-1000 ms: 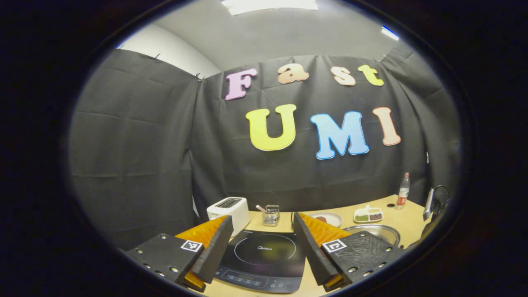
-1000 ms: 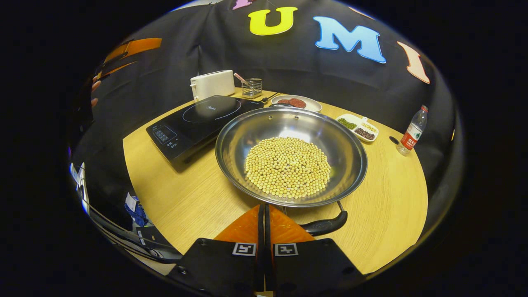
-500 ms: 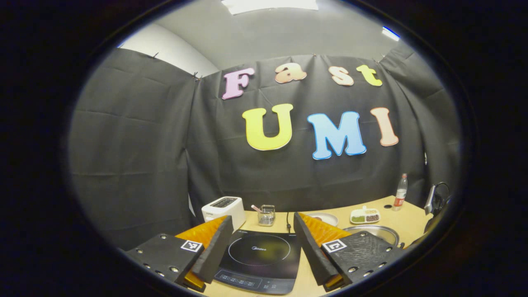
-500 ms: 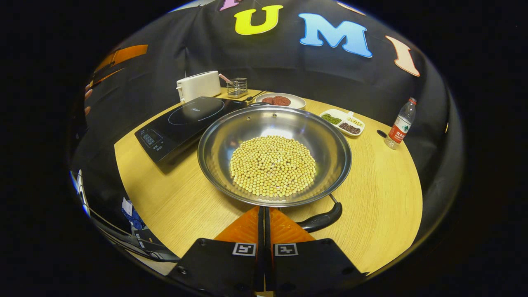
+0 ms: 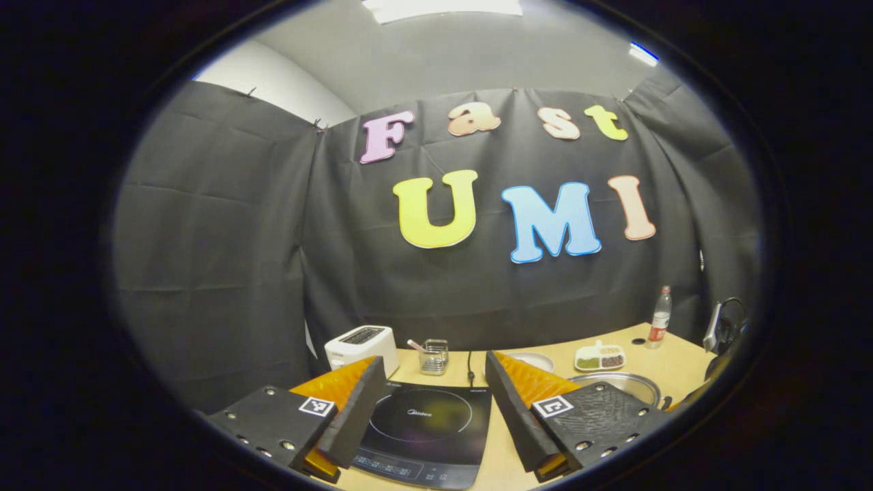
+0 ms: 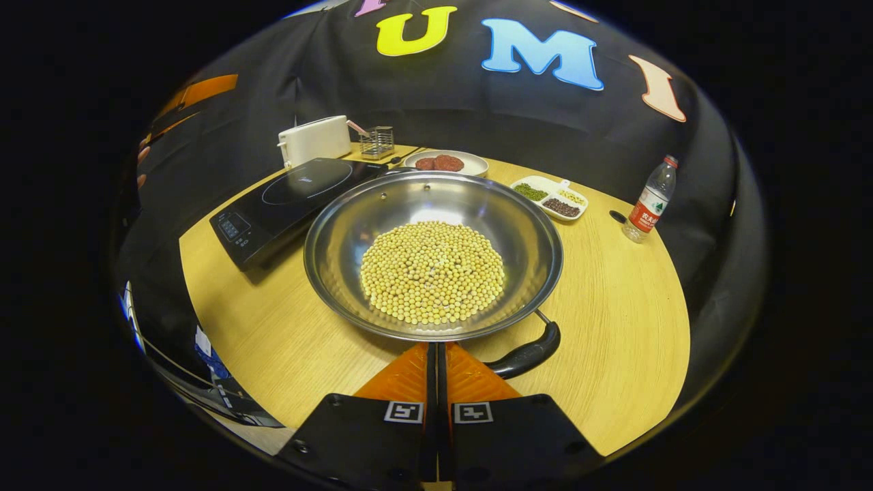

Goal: First push the handle of the pot to place it horizontally, then grasp the pot with both hands and set it on the induction cooktop.

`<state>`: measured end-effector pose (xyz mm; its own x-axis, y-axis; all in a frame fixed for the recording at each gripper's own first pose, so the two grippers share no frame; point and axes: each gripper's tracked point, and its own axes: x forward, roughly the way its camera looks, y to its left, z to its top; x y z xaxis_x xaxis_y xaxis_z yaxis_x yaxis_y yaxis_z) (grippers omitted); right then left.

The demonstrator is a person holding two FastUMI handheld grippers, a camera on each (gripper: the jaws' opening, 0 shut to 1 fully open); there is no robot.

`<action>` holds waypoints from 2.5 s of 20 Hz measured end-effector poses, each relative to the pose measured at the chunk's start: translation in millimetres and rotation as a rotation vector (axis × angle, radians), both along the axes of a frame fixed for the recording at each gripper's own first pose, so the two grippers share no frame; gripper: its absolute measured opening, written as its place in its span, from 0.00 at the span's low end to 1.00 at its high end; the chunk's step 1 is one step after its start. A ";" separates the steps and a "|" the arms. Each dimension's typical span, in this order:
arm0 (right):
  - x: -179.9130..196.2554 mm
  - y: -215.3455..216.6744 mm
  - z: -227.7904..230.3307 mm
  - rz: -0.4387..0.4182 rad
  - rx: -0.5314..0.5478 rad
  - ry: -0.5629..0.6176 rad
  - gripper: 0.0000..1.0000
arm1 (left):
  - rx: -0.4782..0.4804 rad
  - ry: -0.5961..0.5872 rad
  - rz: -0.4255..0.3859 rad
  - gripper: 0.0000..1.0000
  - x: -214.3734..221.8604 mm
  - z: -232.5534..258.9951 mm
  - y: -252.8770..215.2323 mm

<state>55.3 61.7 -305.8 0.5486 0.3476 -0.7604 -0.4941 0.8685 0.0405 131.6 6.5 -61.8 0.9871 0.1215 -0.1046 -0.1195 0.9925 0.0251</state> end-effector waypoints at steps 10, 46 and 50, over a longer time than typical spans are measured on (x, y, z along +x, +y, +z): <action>30.4 -40.6 -5.8 -0.047 -0.033 -0.018 0.03 | -0.006 0.021 -0.007 0.89 12.6 -12.5 -22.3; 126.1 -105.2 32.1 -0.287 0.087 -0.197 0.03 | -0.011 0.145 -0.047 0.89 43.2 -66.7 -102.1; 136.7 -106.5 75.0 -0.363 0.150 -0.286 0.15 | -0.013 0.135 -0.090 0.87 55.9 -65.4 -100.1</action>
